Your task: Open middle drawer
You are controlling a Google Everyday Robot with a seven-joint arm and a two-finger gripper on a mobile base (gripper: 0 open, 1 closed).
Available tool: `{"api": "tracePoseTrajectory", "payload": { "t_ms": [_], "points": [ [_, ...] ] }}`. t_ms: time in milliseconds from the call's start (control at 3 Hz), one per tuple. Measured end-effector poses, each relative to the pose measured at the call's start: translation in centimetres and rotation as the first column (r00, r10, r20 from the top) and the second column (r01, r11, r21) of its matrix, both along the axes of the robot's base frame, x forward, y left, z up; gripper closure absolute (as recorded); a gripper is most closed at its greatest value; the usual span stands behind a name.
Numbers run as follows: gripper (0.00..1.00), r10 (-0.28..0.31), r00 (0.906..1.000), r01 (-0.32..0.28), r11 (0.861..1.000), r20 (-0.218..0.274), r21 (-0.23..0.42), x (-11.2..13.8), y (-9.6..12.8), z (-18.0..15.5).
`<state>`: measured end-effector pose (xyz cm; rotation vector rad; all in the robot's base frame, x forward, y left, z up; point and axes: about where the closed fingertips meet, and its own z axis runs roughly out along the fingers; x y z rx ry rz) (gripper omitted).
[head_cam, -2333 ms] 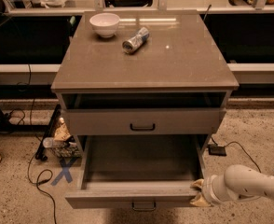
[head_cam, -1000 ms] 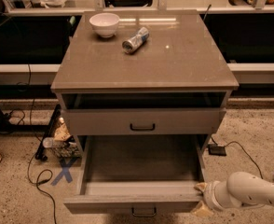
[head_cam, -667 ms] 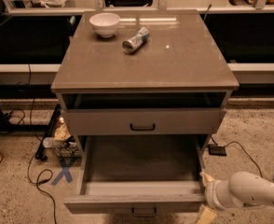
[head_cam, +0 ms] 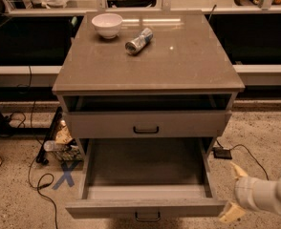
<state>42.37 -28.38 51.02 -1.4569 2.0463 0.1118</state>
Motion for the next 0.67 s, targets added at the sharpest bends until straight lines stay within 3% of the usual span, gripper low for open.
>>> {"api": "tracePoseTrajectory", "payload": {
  "t_ms": [333,667],
  "points": [
    [0.00,-0.046,0.9867,0.046,0.999,0.156,0.004,-1.5,-7.4,10.5],
    [0.00,-0.075,0.9630,0.081,0.997,0.259,-0.011,-2.6,-10.9,17.7]
  ]
}}
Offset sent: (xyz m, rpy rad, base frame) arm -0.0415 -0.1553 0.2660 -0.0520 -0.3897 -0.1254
